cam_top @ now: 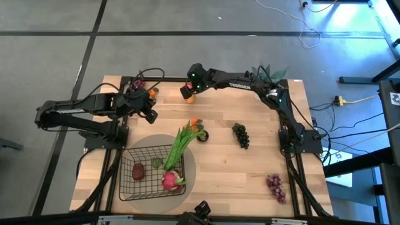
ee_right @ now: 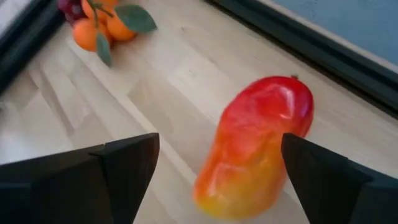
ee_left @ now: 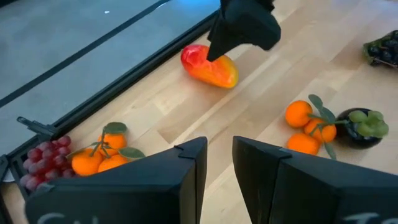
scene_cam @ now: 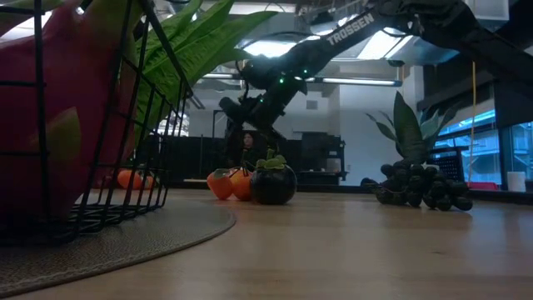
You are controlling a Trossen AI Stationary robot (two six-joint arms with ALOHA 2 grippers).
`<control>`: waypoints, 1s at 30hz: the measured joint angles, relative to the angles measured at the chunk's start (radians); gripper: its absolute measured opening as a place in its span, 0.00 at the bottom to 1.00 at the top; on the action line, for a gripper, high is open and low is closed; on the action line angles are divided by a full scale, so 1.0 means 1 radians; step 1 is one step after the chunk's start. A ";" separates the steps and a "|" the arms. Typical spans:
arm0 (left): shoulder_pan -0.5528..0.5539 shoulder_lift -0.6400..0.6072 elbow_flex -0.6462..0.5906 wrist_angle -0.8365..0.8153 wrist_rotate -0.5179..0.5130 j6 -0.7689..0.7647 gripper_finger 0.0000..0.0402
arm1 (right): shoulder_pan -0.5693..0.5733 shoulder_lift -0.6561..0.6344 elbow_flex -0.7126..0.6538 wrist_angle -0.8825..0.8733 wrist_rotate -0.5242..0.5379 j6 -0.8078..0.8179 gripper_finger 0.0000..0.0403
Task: Build produce basket
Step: Put the orange mango into the black wire basket
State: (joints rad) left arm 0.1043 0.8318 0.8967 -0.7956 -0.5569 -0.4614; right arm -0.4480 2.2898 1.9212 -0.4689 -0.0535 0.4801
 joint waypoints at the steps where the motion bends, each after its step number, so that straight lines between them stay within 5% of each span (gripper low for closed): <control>1: 0.000 0.000 0.000 0.000 0.000 0.000 0.17 | 0.000 0.000 0.013 -0.013 -0.001 0.011 0.80; 11: 0.003 0.000 0.000 -0.007 0.000 -0.032 0.17 | 0.000 0.000 0.059 -0.044 -0.007 -0.015 0.80; 15: 0.057 0.000 0.000 -0.018 0.009 -0.052 0.17 | -0.003 0.000 0.059 -0.044 -0.091 -0.014 0.80; 21: 0.190 0.000 0.000 -0.008 0.100 -0.090 0.17 | -0.022 0.000 0.059 -0.044 -0.229 -0.015 0.80; 30: 0.390 0.056 0.000 0.112 0.338 -0.134 0.17 | -0.080 -0.027 0.059 -0.099 -0.202 -0.017 0.80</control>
State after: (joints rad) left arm 0.4941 0.8880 0.8970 -0.6835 -0.2187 -0.5956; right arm -0.5285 2.2628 1.9806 -0.5683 -0.2559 0.4628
